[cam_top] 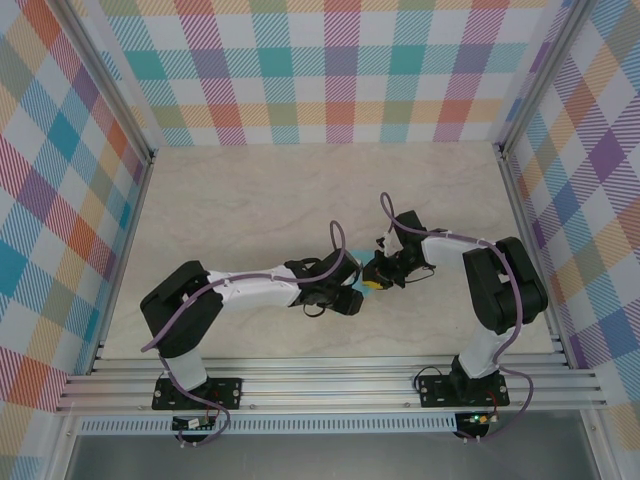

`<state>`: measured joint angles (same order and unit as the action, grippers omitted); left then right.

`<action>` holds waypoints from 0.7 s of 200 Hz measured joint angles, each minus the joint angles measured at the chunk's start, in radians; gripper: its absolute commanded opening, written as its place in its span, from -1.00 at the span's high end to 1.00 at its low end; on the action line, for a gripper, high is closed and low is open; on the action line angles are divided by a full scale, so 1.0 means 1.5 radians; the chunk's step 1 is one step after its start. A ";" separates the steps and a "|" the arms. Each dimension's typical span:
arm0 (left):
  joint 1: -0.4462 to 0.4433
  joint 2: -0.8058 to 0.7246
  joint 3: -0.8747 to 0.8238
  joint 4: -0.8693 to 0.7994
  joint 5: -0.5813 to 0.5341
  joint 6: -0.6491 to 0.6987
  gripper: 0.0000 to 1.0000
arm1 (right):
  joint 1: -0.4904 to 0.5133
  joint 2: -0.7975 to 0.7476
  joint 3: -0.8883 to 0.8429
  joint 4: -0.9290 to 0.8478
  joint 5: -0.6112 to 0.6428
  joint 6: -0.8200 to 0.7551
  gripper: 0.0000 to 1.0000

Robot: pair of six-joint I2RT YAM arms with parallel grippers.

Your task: Fold a paper plane with a square sheet of paper (pick it up from the middle)

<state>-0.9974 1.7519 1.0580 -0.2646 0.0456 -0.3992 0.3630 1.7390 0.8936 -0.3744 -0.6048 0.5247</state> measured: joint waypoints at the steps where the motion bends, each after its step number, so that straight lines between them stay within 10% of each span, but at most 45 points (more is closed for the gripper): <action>1: 0.000 0.000 0.000 0.000 0.000 0.000 0.08 | 0.000 0.000 0.000 0.000 0.000 0.000 0.74; 140: -0.020 0.000 -0.002 0.006 -0.057 0.000 0.05 | 0.003 -0.010 0.000 -0.006 0.015 0.009 0.73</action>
<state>-1.0271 1.7519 1.0554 -0.2562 -0.0399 -0.3992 0.3672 1.7233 0.8936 -0.3840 -0.5827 0.5385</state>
